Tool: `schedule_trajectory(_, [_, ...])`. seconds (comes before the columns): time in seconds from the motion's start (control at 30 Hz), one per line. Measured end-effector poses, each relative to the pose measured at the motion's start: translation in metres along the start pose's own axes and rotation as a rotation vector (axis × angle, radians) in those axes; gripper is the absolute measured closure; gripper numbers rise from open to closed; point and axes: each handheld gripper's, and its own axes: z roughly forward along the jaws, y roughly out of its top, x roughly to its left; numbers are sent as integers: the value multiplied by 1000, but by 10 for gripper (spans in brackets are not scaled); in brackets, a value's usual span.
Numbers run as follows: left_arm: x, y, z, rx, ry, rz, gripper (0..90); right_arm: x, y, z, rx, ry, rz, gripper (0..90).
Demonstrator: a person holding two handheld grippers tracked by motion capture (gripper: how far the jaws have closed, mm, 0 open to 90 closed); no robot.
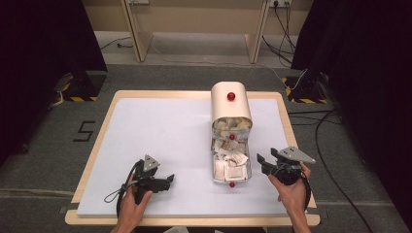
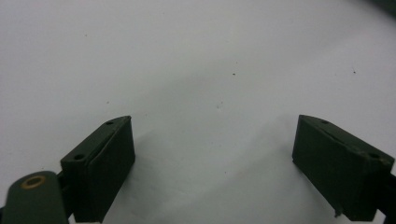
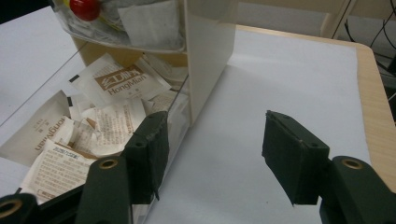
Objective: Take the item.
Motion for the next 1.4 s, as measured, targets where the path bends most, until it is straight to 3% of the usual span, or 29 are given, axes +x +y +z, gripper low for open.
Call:
schedule_trajectory(0.8, [0,0,0,1,0,1,121,31,7,4,-8,95,-53,437])
schedule_trajectory(1.4, [0,0,0,0,0,0,121,46,6,16,16,133,-93,457])
